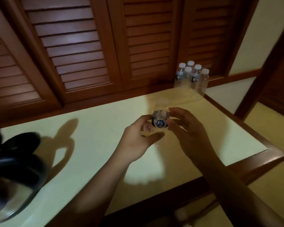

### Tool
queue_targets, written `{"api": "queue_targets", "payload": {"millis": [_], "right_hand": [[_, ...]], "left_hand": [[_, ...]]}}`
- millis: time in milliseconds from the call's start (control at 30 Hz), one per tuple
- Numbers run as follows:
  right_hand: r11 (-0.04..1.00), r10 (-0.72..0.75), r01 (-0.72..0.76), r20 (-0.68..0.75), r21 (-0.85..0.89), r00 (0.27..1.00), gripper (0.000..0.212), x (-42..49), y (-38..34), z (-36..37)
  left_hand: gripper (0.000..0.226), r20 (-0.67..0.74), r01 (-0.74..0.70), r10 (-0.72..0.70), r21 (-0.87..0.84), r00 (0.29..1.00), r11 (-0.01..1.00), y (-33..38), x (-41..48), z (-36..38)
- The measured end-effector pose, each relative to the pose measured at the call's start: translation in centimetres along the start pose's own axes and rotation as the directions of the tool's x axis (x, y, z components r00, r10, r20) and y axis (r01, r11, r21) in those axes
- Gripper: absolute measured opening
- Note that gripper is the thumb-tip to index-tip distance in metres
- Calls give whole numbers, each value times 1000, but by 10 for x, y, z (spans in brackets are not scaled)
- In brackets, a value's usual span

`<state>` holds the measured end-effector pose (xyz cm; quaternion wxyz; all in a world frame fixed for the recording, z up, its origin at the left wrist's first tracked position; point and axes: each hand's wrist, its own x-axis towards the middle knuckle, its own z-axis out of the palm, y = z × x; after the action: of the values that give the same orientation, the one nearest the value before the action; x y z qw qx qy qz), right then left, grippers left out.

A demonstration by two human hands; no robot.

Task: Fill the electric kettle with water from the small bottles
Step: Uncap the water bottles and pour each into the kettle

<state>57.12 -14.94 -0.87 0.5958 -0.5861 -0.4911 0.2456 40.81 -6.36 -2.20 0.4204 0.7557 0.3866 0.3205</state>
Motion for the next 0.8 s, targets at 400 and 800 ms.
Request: {"api": "queue_targets", "payload": {"millis": [400, 800], "right_hand": [[998, 58, -59, -145, -3, 988, 18, 156, 98, -145], [976, 75, -63, 47, -211, 996, 57, 251, 182, -187]], "left_hand": [[43, -129, 83, -72, 81, 989, 993, 33, 174, 148], [60, -280, 197, -178, 42, 943, 979, 26, 256, 206]]}}
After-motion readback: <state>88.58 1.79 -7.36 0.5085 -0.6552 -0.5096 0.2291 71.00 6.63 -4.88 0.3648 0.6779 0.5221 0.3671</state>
